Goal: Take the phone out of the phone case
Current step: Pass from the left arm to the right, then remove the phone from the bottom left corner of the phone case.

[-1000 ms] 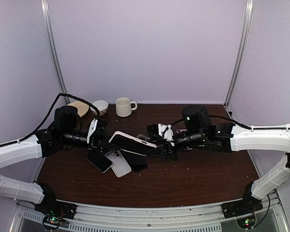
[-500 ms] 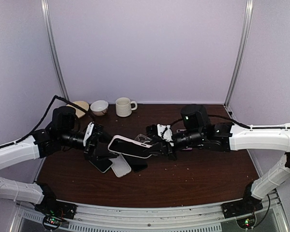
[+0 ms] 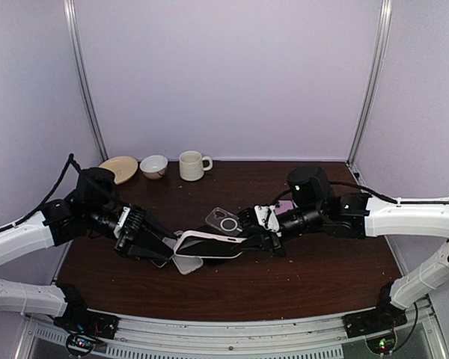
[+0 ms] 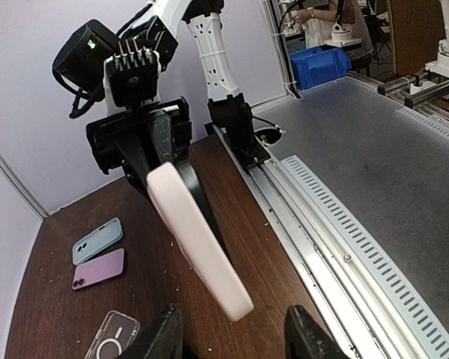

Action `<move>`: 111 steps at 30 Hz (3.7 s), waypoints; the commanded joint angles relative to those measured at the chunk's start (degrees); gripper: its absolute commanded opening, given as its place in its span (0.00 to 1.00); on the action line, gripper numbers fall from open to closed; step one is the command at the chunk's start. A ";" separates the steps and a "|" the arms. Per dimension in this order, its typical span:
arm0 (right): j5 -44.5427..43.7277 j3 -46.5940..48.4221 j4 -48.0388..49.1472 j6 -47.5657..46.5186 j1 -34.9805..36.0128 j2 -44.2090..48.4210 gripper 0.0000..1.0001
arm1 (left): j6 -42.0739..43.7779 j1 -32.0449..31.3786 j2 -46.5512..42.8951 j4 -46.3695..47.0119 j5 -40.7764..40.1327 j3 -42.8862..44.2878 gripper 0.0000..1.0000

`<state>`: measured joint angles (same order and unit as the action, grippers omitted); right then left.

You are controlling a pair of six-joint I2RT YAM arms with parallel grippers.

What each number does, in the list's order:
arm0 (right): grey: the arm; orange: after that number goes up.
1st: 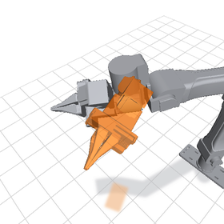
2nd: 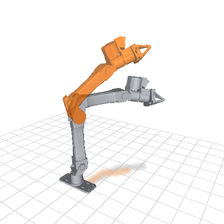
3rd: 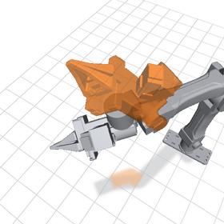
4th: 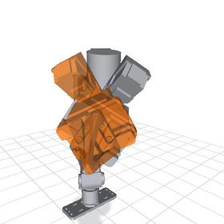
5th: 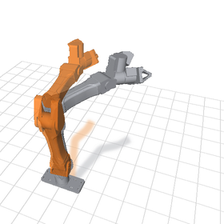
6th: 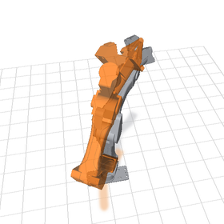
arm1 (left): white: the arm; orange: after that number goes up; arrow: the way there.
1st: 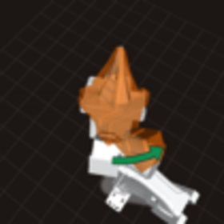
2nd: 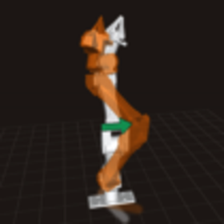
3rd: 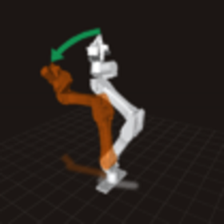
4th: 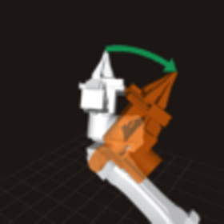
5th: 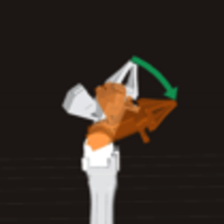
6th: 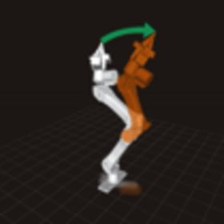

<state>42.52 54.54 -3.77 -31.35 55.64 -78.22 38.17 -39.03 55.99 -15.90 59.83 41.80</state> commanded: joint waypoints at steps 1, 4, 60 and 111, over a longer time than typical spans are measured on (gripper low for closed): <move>3.93 -0.35 5.93 -0.63 0.59 2.08 0.00 | 0.72 -0.39 0.51 0.54 3.88 1.57 0.48; 3.96 0.01 6.43 -0.64 0.74 1.51 0.00 | -0.18 -0.81 1.08 1.60 4.24 1.50 0.44; 17.35 8.29 -4.88 -4.95 2.28 -5.93 0.00 | -3.40 -6.29 2.92 2.54 13.31 1.51 0.12; 8.75 10.18 -1.88 -4.47 5.10 -7.93 0.00 | -8.59 -8.07 3.71 18.87 -16.85 -1.52 0.26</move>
<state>54.48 64.38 -19.49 -39.62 57.65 -86.13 31.86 -47.72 57.60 -16.36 59.53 38.85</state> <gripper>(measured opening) 0.077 0.221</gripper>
